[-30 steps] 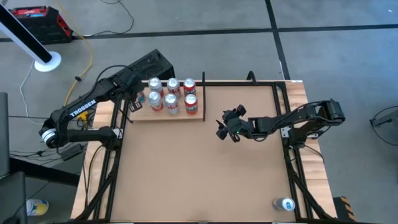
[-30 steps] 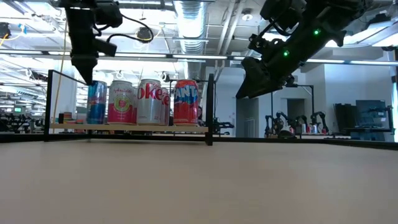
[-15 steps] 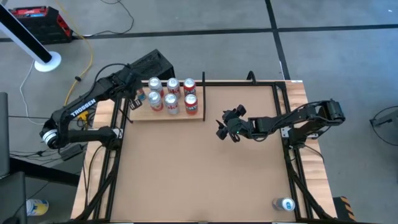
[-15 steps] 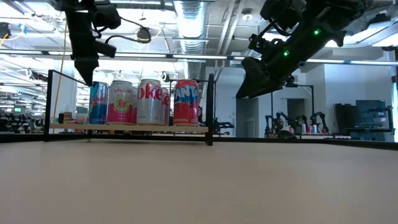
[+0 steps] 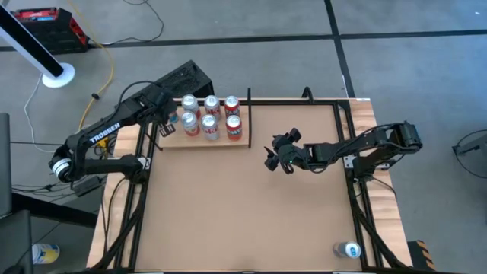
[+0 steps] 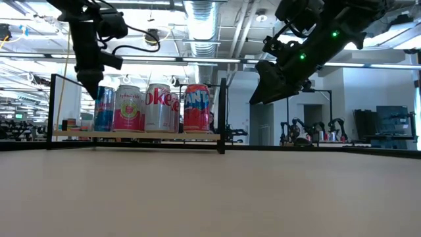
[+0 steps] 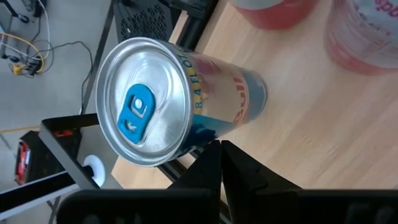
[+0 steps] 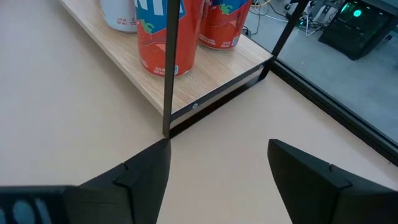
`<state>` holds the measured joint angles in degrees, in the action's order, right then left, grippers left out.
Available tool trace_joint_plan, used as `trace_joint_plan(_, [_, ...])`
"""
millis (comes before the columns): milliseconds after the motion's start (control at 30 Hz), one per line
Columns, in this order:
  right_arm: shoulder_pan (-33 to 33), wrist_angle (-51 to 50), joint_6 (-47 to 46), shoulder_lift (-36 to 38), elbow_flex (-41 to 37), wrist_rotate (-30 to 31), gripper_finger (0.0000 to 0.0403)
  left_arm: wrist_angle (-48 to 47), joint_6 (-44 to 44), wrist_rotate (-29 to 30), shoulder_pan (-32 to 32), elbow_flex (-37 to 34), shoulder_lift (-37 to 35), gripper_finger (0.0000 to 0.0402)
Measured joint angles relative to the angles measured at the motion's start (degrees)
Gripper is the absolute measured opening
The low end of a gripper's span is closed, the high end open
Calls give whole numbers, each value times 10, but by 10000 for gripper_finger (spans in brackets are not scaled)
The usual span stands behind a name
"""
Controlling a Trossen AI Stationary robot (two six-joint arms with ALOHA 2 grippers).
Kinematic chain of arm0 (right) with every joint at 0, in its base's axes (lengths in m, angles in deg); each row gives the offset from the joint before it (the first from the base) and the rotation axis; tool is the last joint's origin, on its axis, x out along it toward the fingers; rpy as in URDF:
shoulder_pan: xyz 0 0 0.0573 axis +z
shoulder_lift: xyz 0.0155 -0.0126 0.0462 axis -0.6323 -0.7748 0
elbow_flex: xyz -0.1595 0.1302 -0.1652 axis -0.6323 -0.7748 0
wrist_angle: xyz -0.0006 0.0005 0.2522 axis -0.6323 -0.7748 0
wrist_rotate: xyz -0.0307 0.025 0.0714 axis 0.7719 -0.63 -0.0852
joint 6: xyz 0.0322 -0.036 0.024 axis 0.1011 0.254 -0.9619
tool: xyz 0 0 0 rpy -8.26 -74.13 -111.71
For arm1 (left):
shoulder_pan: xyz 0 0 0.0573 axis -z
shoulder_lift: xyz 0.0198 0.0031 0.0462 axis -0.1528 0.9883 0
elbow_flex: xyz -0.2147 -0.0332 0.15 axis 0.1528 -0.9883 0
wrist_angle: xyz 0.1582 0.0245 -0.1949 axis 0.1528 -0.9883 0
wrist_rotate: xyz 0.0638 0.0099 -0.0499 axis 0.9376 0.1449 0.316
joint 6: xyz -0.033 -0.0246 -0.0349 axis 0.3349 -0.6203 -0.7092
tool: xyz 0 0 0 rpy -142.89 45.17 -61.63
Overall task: Place canned beverage on shelf
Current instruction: Put the top blue soda can on the shelf
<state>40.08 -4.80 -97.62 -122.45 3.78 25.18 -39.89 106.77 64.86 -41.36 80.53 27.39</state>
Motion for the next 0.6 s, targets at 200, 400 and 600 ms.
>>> trace_joint_plan(200, [0,0,0,0,0,0,290,24,2,2,0,0,0,0])
trace_joint_plan(400, [0,0,0,0,0,0,290,34,6,2,-7,0,0,0])
trace_joint_plan(600, [0,0,0,0,0,0,290,33,5,1,-18,0,0,0])
